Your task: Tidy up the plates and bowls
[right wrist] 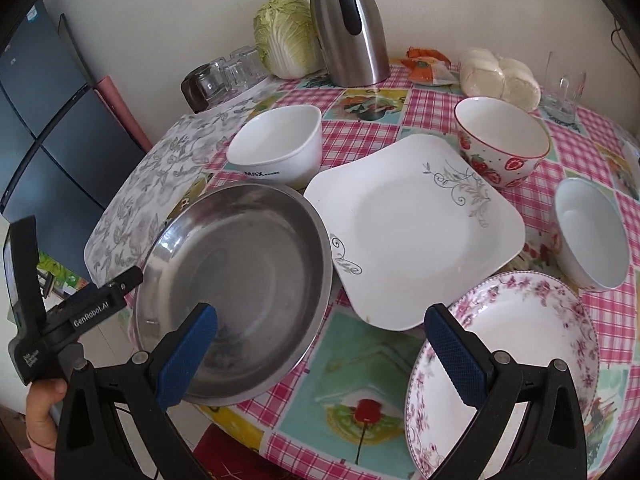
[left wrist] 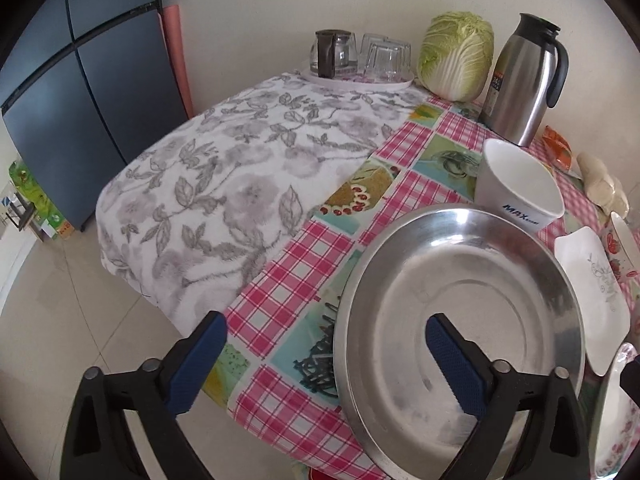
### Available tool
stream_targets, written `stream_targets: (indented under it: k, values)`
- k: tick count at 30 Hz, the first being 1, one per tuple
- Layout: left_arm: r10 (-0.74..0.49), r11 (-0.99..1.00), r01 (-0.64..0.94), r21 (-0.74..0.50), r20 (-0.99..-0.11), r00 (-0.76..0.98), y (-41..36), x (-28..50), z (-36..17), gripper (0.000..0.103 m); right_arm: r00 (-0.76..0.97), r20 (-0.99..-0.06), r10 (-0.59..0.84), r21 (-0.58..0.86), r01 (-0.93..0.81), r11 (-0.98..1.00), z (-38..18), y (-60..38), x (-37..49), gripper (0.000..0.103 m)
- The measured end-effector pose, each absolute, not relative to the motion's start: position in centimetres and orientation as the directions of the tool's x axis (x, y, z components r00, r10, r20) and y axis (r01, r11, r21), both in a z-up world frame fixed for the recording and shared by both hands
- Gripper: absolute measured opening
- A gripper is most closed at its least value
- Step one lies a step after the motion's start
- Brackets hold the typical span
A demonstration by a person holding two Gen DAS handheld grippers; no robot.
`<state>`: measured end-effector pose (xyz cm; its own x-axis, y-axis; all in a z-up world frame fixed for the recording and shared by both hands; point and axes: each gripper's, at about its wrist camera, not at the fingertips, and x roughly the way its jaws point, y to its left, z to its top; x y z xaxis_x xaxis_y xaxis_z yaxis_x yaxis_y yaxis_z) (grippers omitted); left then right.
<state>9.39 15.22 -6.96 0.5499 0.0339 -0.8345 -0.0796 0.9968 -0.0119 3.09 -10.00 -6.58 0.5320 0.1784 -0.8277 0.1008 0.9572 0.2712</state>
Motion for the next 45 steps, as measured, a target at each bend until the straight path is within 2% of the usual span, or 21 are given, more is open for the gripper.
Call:
stream_targets:
  k: [4,6,9,13,15,18,20,28,36,45]
  values:
    - [0.001,0.997,-0.066,-0.038,-0.857,0.516,15.4,10.2,-8.4,0.088,0.503,-0.844,0.187,0.292,0.137,0.947,-7.8,-10.2,4.2,0.099]
    - [-0.003,0.998,-0.053,-0.034,-0.867,0.499,15.2,10.6,-9.2,0.084,0.489,-0.848,0.202,0.298,0.127,0.946,-8.4,-10.0,4.7,0.086]
    - [-0.01,0.998,-0.046,-0.037,-0.877,0.48,15.0,11.1,-10.0,0.076,0.466,-0.856,0.226,0.311,0.112,0.944,-9.2,-9.3,5.2,0.071]
    - [-0.019,0.999,-0.03,-0.037,-0.889,0.457,14.9,11.5,-10.9,0.056,0.475,-0.854,0.211,0.283,0.084,0.956,-9.4,-8.5,5.6,0.06]
    - [-0.02,0.999,-0.025,-0.035,-0.892,0.452,14.8,11.6,-11.2,0.052,0.46,-0.861,0.218,0.288,0.088,0.953,-9.7,-8.5,5.9,0.045]
    - [-0.03,0.999,-0.023,-0.045,-0.889,0.457,15.0,11.6,-11.1,0.047,0.454,-0.865,0.214,0.295,0.115,0.949,-10.0,-9.1,5.8,0.034]
    - [-0.042,0.998,-0.018,-0.056,-0.887,0.459,14.9,11.6,-11.1,0.043,0.454,-0.864,0.216,0.301,0.122,0.946,-10.1,-9.3,5.8,0.03]
    - [-0.045,0.999,-0.002,-0.051,-0.892,0.45,14.3,11.6,-11.1,0.028,0.427,-0.877,0.221,0.289,0.101,0.952,-11.3,-8.6,6.0,0.03]
    - [-0.019,0.999,-0.032,-0.037,-0.898,0.439,14.4,11.2,-10.6,0.028,0.458,-0.861,0.222,0.282,0.066,0.957,-10.4,-8.5,5.4,0.017]
    - [0.01,0.998,-0.064,-0.022,-0.887,0.461,13.5,9.8,-8.1,0.027,0.522,-0.819,0.239,0.304,0.042,0.952,-7.7,-9.2,4.1,0.016]
